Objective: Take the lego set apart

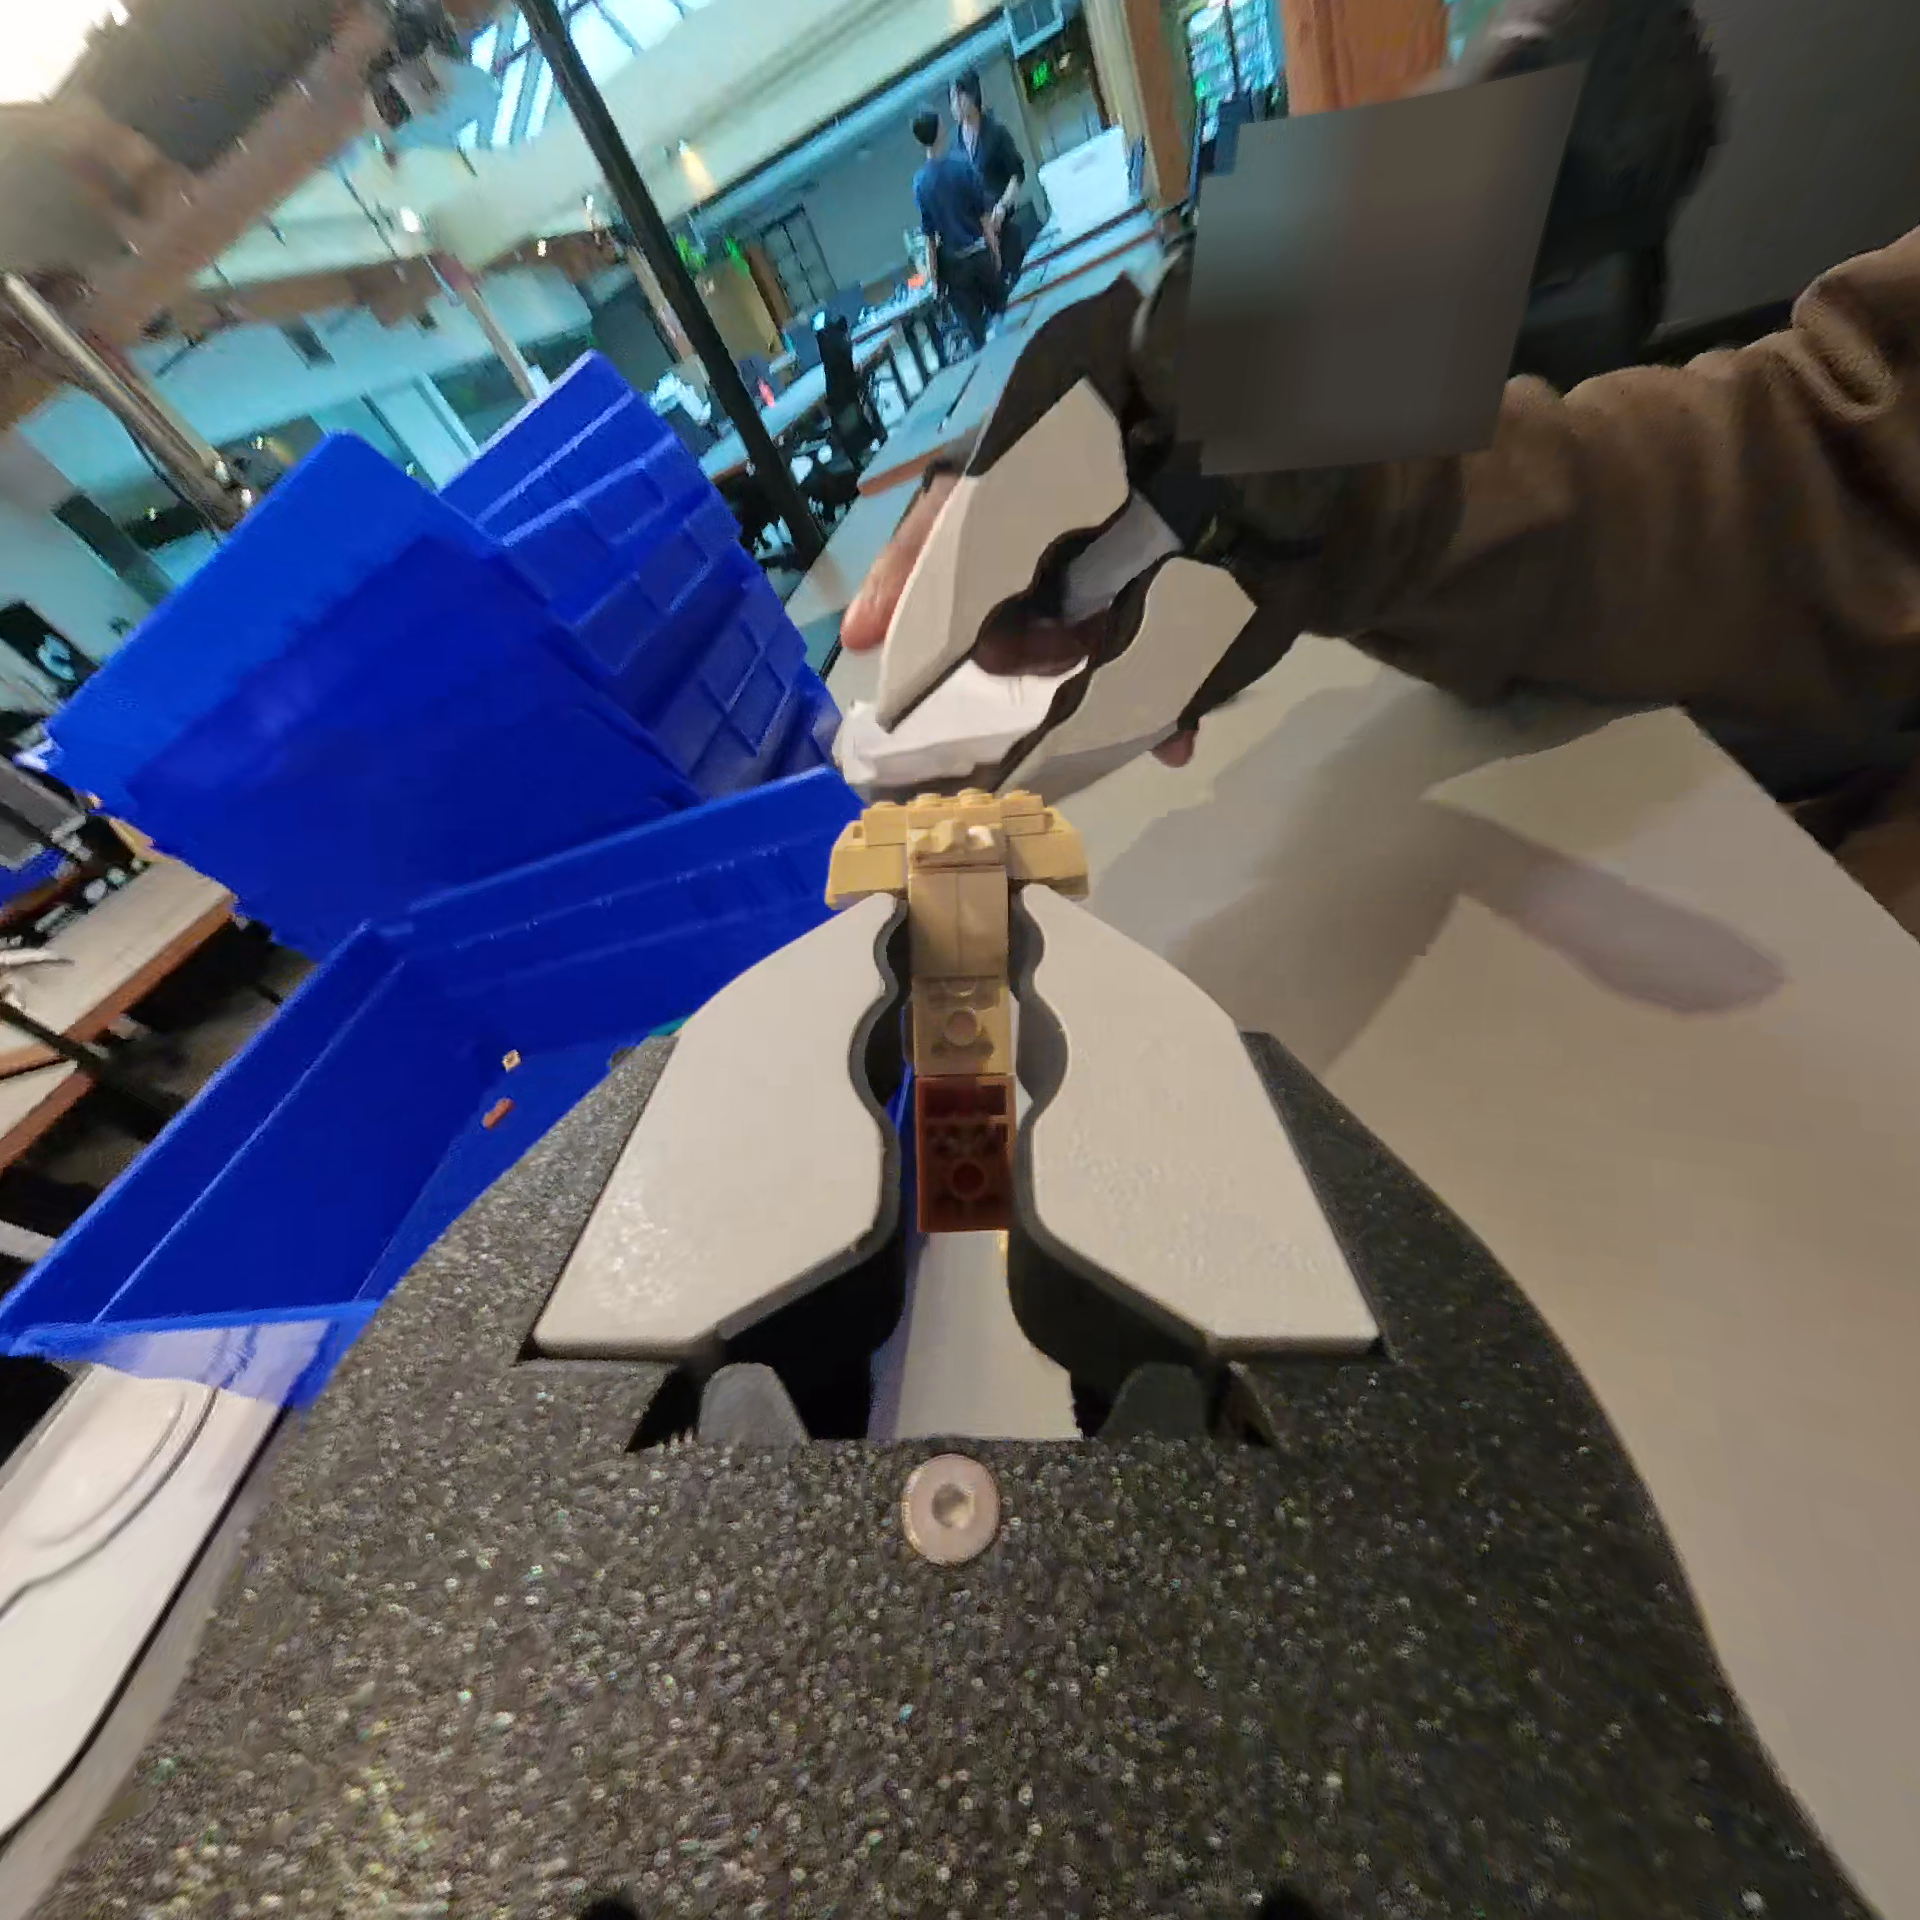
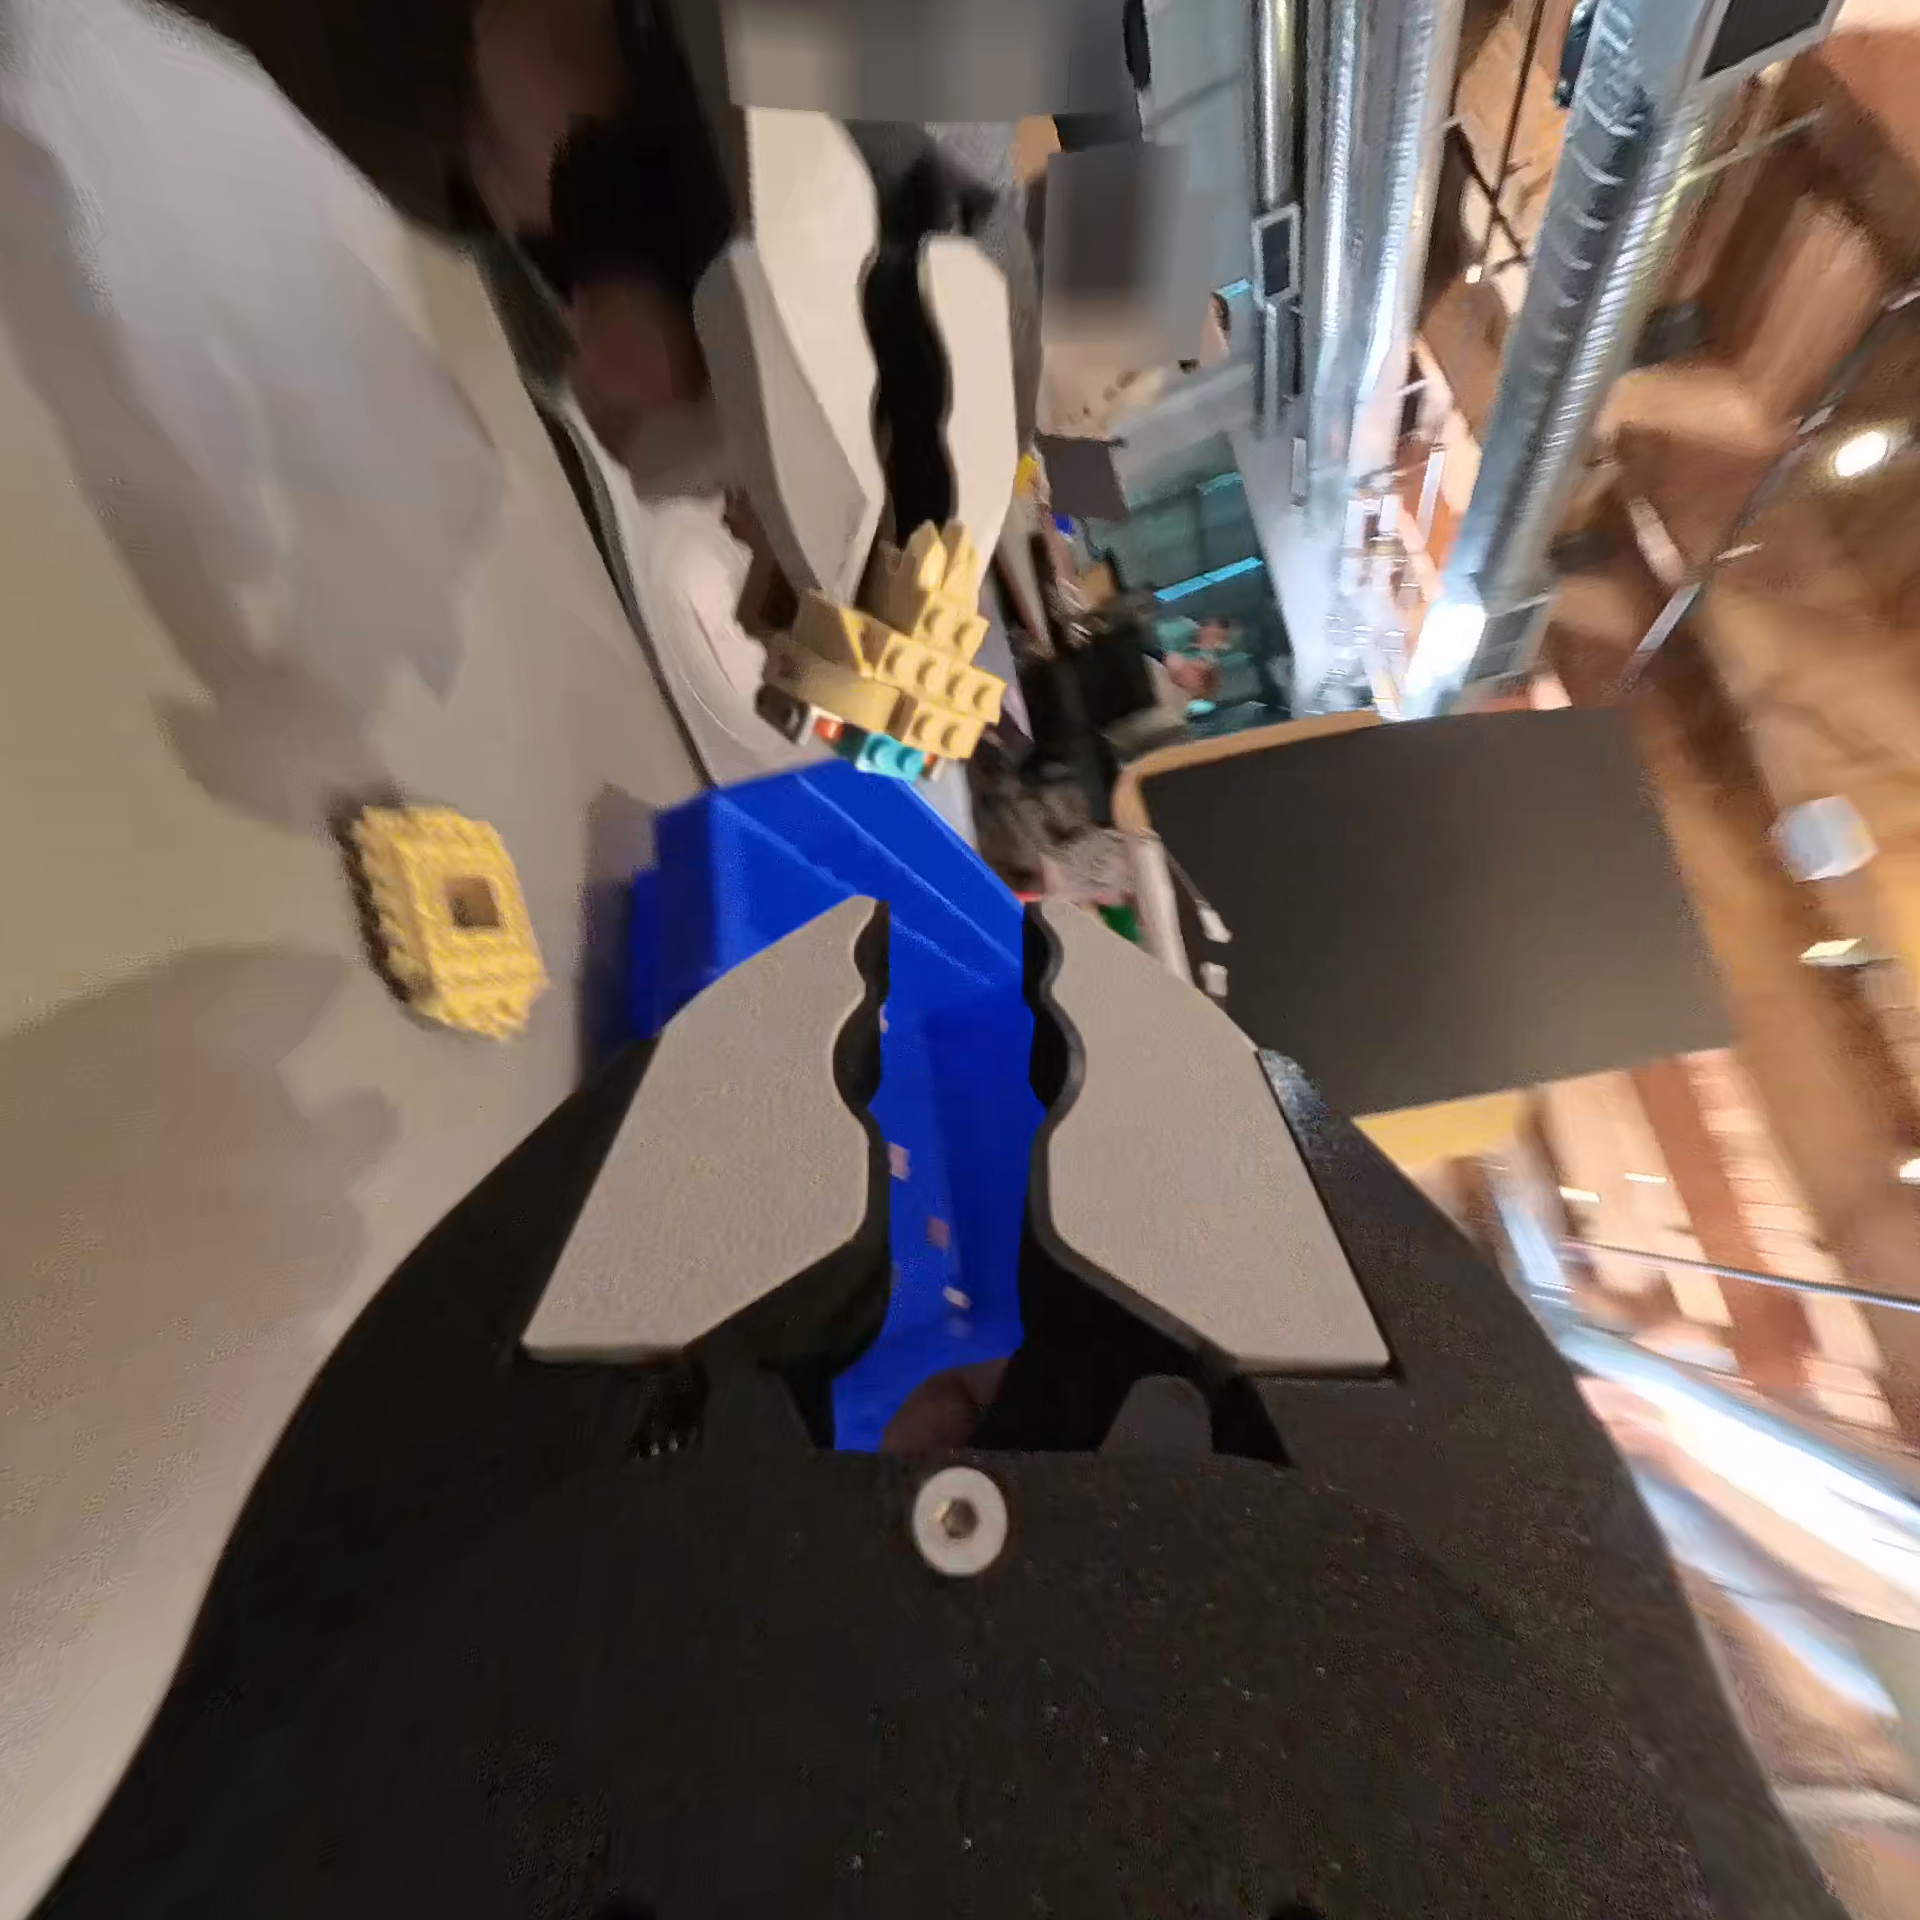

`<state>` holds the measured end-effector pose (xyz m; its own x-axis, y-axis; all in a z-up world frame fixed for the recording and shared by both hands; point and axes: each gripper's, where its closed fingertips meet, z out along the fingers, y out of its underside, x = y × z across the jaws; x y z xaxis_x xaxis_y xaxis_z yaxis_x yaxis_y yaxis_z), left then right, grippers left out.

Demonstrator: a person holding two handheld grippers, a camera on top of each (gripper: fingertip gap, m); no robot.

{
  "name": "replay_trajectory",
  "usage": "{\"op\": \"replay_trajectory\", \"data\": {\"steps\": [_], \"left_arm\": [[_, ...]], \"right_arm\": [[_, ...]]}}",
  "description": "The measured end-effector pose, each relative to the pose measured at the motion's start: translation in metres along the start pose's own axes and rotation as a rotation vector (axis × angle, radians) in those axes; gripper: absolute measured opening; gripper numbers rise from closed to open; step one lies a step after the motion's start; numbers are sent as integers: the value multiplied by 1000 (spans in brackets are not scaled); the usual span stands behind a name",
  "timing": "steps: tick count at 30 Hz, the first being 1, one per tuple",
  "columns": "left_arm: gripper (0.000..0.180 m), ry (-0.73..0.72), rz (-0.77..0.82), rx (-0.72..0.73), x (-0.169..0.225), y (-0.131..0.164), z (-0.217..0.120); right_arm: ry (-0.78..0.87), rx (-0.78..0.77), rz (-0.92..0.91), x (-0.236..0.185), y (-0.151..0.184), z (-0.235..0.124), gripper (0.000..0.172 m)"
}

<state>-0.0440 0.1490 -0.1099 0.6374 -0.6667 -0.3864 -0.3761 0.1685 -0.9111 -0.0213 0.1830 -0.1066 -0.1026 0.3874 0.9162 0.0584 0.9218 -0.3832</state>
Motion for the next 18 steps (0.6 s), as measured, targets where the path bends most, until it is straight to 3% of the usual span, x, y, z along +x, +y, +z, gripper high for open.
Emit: {"op": "replay_trajectory", "data": {"steps": [8,18], "left_arm": [[17,-122,-12,-208,-18,29,7],[17,-92,-155,-219,-17,33,11]], "right_arm": [[220,-184,-541,-1,19,20,25],[294,-114,-679,-14,9,34,23]]}}
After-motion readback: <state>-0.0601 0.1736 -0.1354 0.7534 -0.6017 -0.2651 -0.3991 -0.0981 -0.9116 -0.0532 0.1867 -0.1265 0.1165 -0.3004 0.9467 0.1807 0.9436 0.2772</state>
